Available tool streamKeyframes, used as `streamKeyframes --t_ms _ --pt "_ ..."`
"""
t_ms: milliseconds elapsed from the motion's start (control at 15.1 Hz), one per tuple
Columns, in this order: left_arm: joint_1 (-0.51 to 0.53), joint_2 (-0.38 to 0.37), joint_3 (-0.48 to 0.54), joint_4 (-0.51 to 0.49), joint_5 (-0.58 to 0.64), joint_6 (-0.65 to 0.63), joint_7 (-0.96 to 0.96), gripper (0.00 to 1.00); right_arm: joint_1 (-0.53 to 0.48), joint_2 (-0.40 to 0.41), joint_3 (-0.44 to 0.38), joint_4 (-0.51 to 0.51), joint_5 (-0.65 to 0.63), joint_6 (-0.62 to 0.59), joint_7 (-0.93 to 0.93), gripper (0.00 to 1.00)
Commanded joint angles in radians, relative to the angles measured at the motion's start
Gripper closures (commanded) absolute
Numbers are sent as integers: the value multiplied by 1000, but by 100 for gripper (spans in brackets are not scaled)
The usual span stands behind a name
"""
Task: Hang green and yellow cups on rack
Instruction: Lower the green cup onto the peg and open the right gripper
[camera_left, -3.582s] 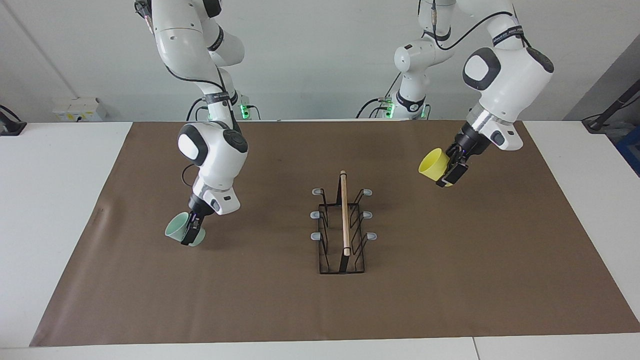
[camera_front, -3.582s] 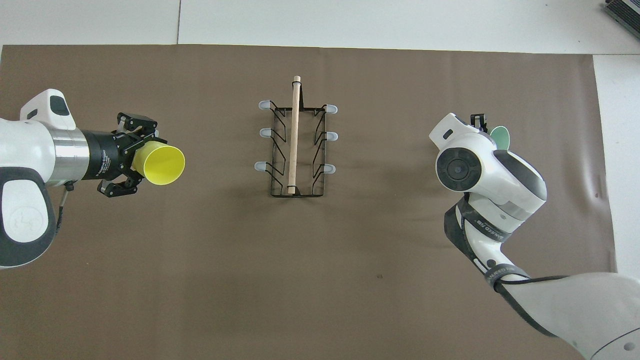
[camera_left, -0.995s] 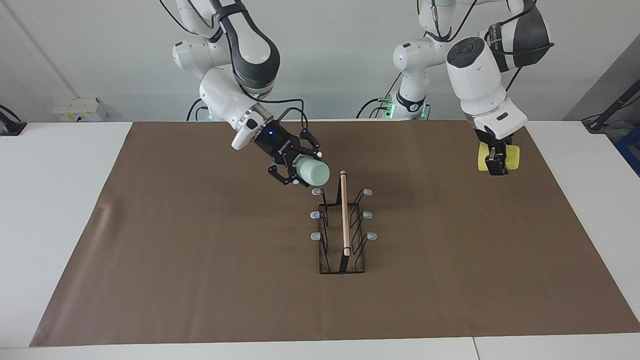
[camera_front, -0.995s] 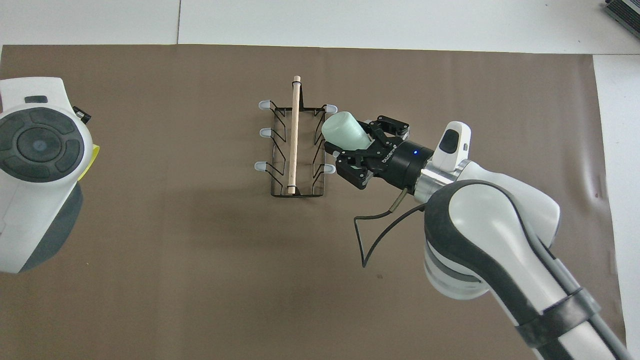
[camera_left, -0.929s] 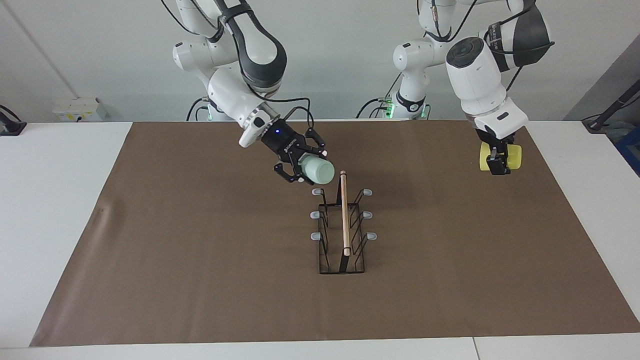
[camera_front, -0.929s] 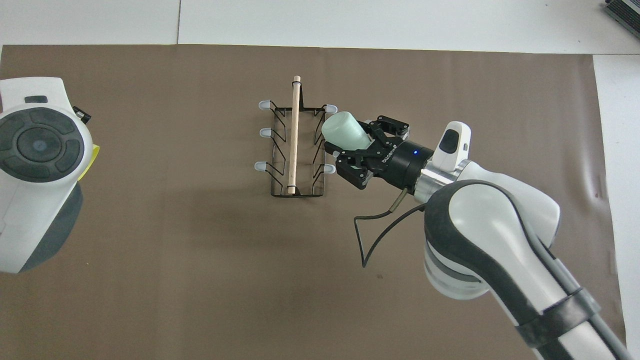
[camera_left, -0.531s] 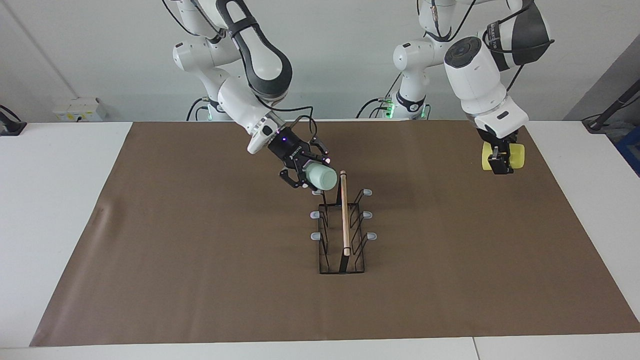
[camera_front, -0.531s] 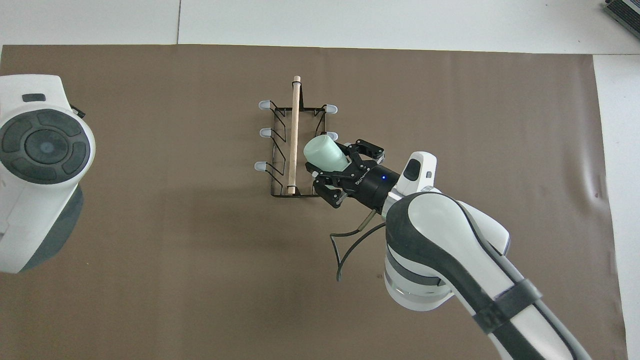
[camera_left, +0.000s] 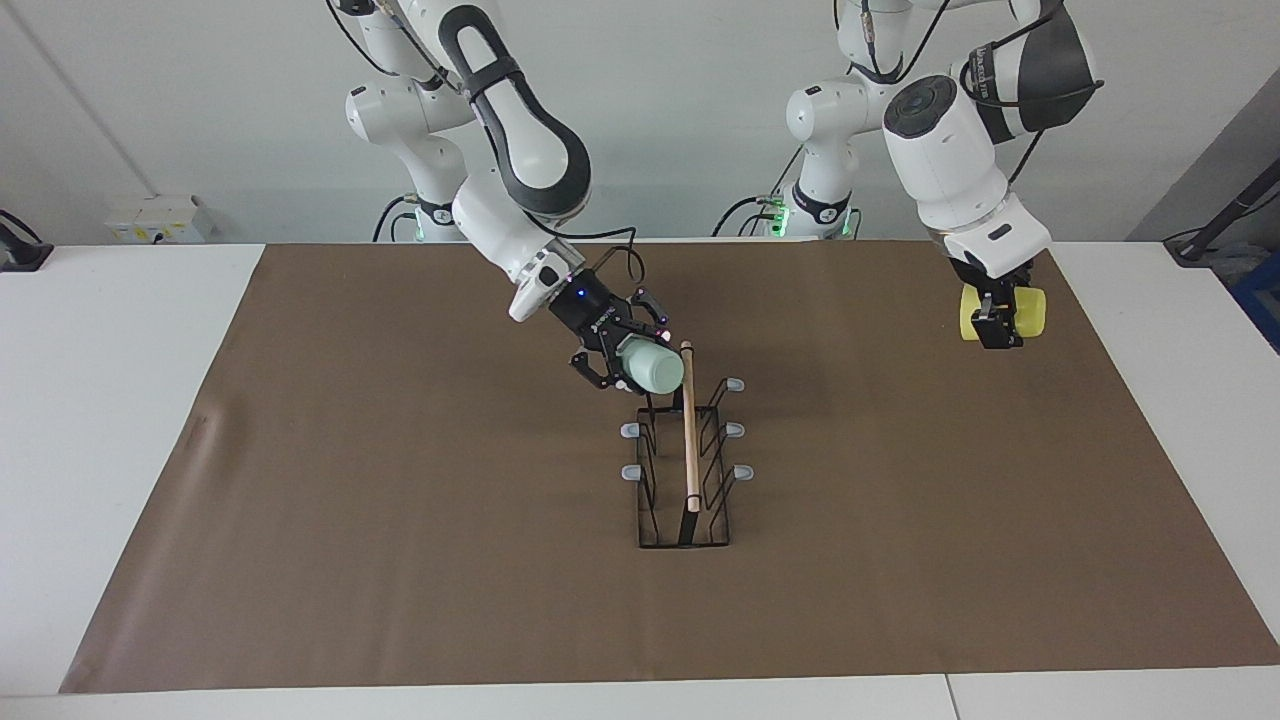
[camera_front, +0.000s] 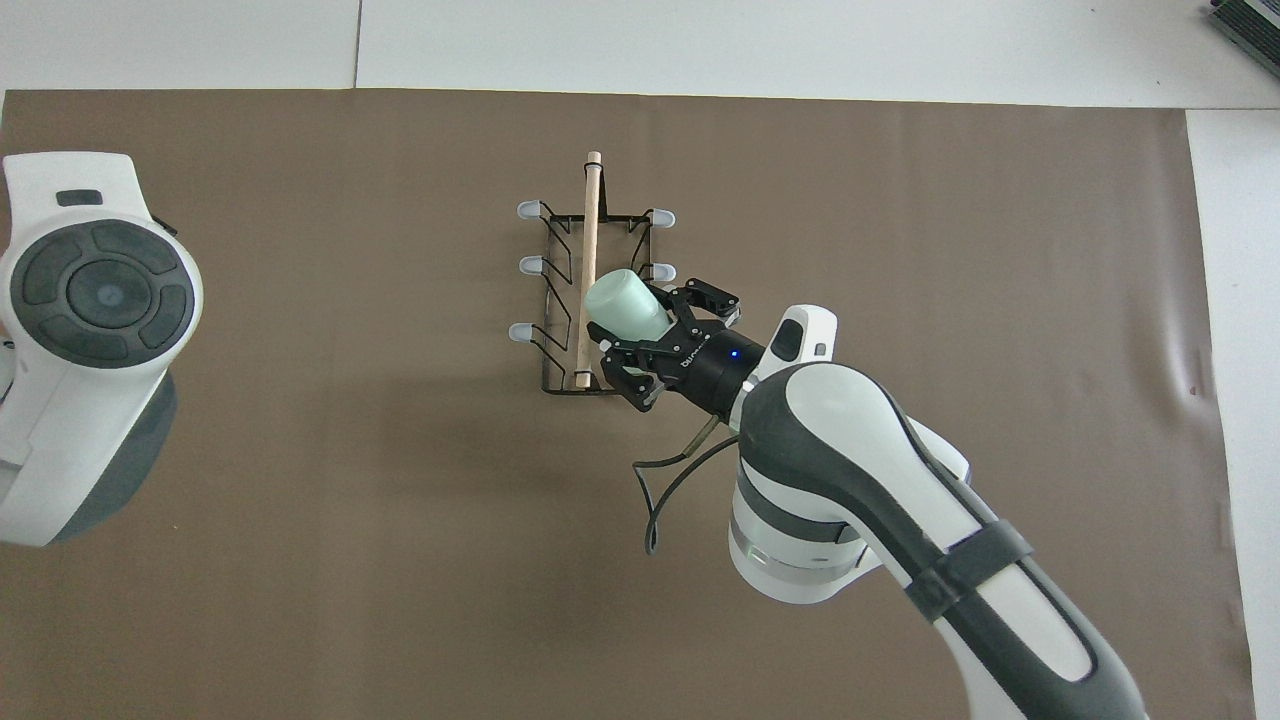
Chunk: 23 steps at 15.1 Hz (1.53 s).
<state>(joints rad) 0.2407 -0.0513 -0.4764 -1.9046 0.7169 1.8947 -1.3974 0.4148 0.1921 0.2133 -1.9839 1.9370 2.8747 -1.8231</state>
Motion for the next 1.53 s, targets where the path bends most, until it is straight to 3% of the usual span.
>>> streamKeyframes --t_ms 0,663,1260,1459 --pt "-14 5 4 2 27 -20 -25 100 -1 47 3 42 34 25 -67 100" --pt "-15 5 4 1 39 -22 -25 100 1 61 3 114 63 29 -58 100" --pt "-15 7 4 -5 41 -20 -32 100 -21 86 3 68 82 37 -174 100" --pt "-15 7 4 -7 41 -20 -34 100 -7 66 3 33 186 37 -195 100"
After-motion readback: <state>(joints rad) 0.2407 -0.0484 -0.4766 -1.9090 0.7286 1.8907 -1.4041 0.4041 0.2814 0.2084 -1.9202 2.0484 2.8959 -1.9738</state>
